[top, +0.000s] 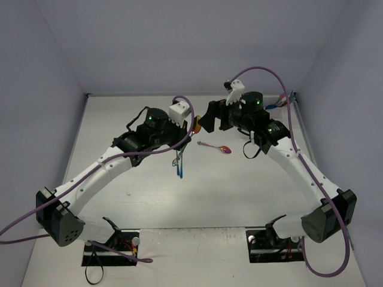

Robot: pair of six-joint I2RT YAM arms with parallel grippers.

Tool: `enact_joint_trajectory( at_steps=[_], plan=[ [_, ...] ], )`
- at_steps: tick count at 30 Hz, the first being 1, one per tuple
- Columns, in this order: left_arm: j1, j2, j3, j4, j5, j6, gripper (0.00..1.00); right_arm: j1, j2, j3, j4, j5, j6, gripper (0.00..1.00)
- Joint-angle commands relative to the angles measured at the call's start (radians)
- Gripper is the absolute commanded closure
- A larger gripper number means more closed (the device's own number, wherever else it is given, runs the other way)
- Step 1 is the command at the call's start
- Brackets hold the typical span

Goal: Sort the eating utensils into containers

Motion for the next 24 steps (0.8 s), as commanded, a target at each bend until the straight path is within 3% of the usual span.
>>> enact_joint_trajectory(
  at_steps=[1, 5, 9, 12, 14, 16, 17, 20, 24],
  plan=[
    [-0.013, -0.019, 0.073, 0.08, 0.036, 0.024, 1.0, 0.039, 0.028, 0.049, 0.063, 0.052, -0.022, 0.11],
    [-0.016, -0.007, 0.08, 0.078, 0.034, 0.028, 1.0, 0.066, 0.052, 0.055, 0.063, 0.056, -0.029, 0.2],
    [-0.016, 0.006, 0.087, 0.075, 0.037, 0.03, 1.0, 0.081, 0.073, 0.055, 0.063, 0.06, -0.039, 0.36],
    [-0.016, 0.016, 0.094, 0.073, 0.032, 0.034, 1.0, 0.09, 0.078, 0.047, 0.064, 0.058, -0.047, 0.57],
    [-0.016, 0.024, 0.099, 0.071, 0.027, 0.033, 1.0, 0.09, 0.079, 0.042, 0.062, 0.056, -0.057, 0.85],
    [-0.016, 0.03, 0.1, 0.067, 0.015, 0.034, 1.0, 0.09, 0.077, 0.039, 0.062, 0.059, -0.066, 0.95],
    [-0.016, 0.034, 0.1, 0.064, 0.005, 0.033, 1.0, 0.09, 0.075, 0.038, 0.061, 0.063, -0.073, 1.0],
    [-0.016, 0.042, 0.094, 0.054, -0.03, 0.029, 1.0, 0.087, 0.07, 0.035, 0.061, 0.083, -0.088, 1.0],
    [-0.014, 0.046, 0.069, 0.039, -0.116, 0.024, 0.66, 0.06, 0.051, 0.038, 0.06, 0.148, -0.114, 1.0]
  ],
)
